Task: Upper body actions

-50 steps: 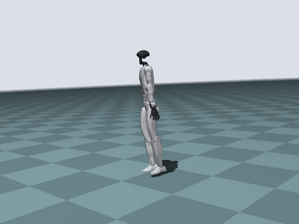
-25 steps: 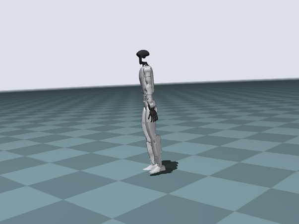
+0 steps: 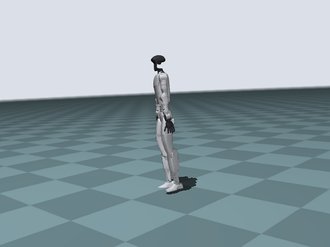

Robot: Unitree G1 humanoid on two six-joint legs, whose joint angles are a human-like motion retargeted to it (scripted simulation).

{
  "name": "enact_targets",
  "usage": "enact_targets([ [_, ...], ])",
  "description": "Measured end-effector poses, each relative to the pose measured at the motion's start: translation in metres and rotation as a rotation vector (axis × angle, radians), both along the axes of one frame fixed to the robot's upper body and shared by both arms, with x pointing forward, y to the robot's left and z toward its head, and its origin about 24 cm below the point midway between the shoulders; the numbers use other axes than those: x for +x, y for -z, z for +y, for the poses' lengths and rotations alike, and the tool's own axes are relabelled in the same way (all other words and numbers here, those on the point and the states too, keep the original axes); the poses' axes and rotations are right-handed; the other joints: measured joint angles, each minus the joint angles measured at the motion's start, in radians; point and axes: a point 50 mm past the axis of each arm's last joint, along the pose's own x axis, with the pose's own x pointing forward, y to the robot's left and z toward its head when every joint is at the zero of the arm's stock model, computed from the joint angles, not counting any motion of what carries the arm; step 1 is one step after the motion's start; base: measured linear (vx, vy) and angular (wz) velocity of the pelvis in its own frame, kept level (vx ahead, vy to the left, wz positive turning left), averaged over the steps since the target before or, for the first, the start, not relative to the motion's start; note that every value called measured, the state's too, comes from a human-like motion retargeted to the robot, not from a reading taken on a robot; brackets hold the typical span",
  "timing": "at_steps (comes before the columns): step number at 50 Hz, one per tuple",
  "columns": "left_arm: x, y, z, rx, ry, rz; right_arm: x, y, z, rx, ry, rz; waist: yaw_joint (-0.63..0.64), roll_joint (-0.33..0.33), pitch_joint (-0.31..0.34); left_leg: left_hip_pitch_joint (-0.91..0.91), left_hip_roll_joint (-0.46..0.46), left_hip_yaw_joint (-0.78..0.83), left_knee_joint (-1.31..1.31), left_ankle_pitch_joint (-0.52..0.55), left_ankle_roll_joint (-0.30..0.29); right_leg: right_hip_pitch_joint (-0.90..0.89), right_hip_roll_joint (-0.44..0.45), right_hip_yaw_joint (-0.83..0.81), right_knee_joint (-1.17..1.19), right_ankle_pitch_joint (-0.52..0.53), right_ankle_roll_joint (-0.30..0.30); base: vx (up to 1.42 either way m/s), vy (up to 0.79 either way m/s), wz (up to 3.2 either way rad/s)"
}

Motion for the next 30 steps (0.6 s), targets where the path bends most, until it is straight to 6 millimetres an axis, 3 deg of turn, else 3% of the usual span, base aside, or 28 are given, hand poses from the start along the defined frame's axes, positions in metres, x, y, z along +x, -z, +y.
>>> enact_targets([
  [15, -0.002, 0.0, 0.001, -0.022, 0.019, 0.007, -0.039, -0.002, -0.011, -0.047, 0.107, 0.118, -0.015, 0.003, -0.019, 0.006, 0.005, 0.006, -0.017, 0.003, -0.015, 0.0, 0.01, 0.004, -0.007, -0.006, -0.002, 0.0, 0.0, 0.0],
  [30, -0.009, -0.001, 0.003, -0.017, 0.01, 0.033, -0.023, 0.0, -0.007, -0.024, 0.085, 0.049, -0.018, 0.012, -0.034, 0.01, 0.004, 0.014, -0.017, -0.004, -0.021, -0.001, 0.013, 0.013, -0.008, -0.012, -0.001, 0.0, 0.0, 0.0],
])
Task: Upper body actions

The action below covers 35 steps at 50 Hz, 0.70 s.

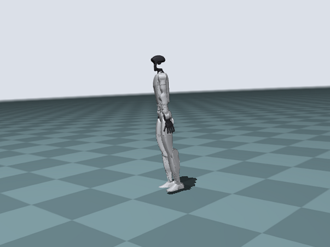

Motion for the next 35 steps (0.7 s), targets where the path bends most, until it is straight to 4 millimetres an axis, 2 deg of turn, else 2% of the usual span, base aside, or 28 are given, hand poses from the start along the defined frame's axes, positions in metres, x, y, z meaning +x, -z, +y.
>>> enact_targets([
  [5, 0.006, 0.0, -0.001, 0.001, 0.004, -0.02, 0.005, 0.001, 0.003, 0.011, -0.021, -0.021, 0.007, 0.0, -0.003, -0.008, -0.001, -0.008, 0.002, 0.003, 0.0, 0.004, -0.001, -0.008, -0.003, -0.003, 0.002, 0.0, 0.0, 0.0],
  [9, 0.014, 0.001, -0.002, 0.001, 0.017, -0.048, 0.002, 0.001, 0.003, 0.01, -0.021, -0.014, 0.02, -0.003, -0.002, -0.02, -0.007, -0.033, 0.006, 0.009, 0.003, 0.018, -0.006, -0.033, -0.01, -0.01, 0.005, -0.06, 0.08, 0.31],
  [21, 0.034, 0.001, -0.007, -0.016, 0.075, -0.119, -0.032, -0.003, -0.01, -0.042, 0.041, 0.086, 0.122, -0.009, 0.007, -0.079, -0.045, -0.179, 0.032, 0.038, 0.013, 0.088, -0.039, -0.182, -0.03, -0.05, 0.031, -0.15, 0.14, 0.63],
  [28, 0.023, 0.001, -0.001, 0.001, 0.046, -0.083, -0.047, -0.004, -0.011, -0.061, 0.061, 0.113, 0.201, -0.025, 0.011, -0.119, -0.079, -0.293, 0.04, 0.066, 0.019, 0.132, -0.058, -0.303, -0.037, -0.077, 0.054, -0.21, 0.09, 0.85],
  [35, -0.006, -0.002, 0.008, 0.017, -0.009, 0.034, -0.041, -0.003, -0.01, -0.058, 0.045, 0.089, 0.272, -0.039, 0.031, -0.146, -0.103, -0.368, 0.047, 0.085, 0.02, 0.159, -0.07, -0.385, -0.037, -0.09, 0.072, -0.19, 0.02, 0.57],
])
